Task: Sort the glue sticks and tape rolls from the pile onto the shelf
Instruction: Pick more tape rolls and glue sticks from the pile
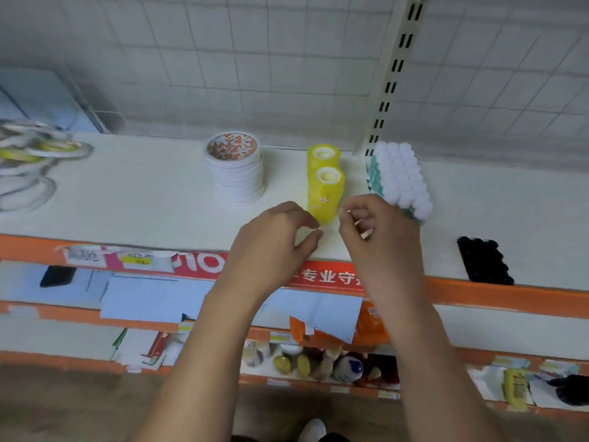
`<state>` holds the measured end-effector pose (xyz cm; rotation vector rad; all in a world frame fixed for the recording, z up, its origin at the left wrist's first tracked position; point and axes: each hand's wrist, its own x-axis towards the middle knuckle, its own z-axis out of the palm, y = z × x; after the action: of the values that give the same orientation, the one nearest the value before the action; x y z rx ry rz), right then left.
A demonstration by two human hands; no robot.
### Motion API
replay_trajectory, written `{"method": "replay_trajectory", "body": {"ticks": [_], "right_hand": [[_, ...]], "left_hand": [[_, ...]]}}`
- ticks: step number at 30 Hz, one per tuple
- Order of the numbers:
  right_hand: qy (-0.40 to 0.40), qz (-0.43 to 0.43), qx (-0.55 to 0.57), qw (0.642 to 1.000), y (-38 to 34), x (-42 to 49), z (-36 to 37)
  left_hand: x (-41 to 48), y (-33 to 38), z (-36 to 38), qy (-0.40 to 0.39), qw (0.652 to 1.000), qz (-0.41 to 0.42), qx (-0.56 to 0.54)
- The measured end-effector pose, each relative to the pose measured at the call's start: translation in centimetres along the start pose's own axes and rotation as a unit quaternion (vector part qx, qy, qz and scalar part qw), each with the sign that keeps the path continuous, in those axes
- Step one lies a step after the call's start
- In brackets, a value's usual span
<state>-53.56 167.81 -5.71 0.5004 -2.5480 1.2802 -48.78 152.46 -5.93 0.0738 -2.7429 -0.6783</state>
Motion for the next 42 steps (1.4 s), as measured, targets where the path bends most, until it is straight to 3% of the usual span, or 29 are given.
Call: {"method": "replay_trajectory", "body": {"ticks": [6, 15, 22, 31, 42], "right_hand": [[-0.197, -0.124, -0.045, 0.972, -8.8, -0.9, 11.1], [-0.308, -0.259, -0.047, 0.914, -24.7, -6.2, 26.8], [-0.297, -0.279, -0.059, 0.912, -31.4, -7.2, 33.5], [-0.288, -0.264, -0.062, 0.919, -33.5, -5.0, 37.5], [-0.213, -0.275, -0.046, 0.936, -35.4, 2.4, 42.9]], "left_hand": [[-6.8, -9.7, -8.2, 0.047, 0.991, -0.118, 0.048], [-17.7, -24.3, -20.8, 0.067, 0.957, -0.253, 0.129], [-20.3, -30.9, -25.8, 0.086, 0.946, -0.269, 0.156], [-17.8, -36.5, -26.9, 0.101, 0.952, -0.258, 0.132], [-11.5, -42.6, -28.5, 0.106, 0.954, -0.25, 0.125]]}}
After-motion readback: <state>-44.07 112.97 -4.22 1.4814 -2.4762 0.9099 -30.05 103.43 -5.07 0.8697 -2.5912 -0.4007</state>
